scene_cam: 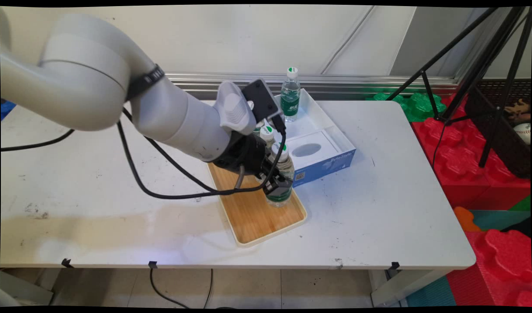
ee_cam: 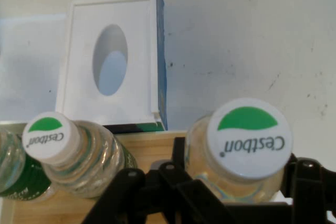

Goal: Place the picked object on the tray

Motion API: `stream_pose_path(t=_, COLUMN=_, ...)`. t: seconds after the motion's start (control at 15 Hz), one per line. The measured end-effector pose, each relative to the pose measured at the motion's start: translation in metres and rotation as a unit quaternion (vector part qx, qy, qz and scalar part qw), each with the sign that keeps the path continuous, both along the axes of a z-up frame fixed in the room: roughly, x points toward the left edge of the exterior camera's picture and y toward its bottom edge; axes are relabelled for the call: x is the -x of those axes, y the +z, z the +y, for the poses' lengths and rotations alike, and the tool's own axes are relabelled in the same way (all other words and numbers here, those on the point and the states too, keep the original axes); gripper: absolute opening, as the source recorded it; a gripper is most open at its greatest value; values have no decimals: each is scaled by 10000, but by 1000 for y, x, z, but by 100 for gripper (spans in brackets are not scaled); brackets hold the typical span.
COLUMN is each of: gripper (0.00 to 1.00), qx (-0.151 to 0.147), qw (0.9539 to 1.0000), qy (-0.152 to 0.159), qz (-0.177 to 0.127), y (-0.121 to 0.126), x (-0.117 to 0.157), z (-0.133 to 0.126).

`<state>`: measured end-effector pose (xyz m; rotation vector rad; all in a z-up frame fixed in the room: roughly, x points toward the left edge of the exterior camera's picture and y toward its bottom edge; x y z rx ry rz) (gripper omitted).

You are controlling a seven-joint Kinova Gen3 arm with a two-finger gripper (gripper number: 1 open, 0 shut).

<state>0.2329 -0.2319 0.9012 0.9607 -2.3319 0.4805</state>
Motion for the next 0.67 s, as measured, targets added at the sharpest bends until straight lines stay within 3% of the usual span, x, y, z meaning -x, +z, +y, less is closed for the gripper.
stream_pose_path(t=0.67, gripper=0, qx=-22, qw=9994, qy=-325, qz=-85, y=-41, x=0, z=-22)
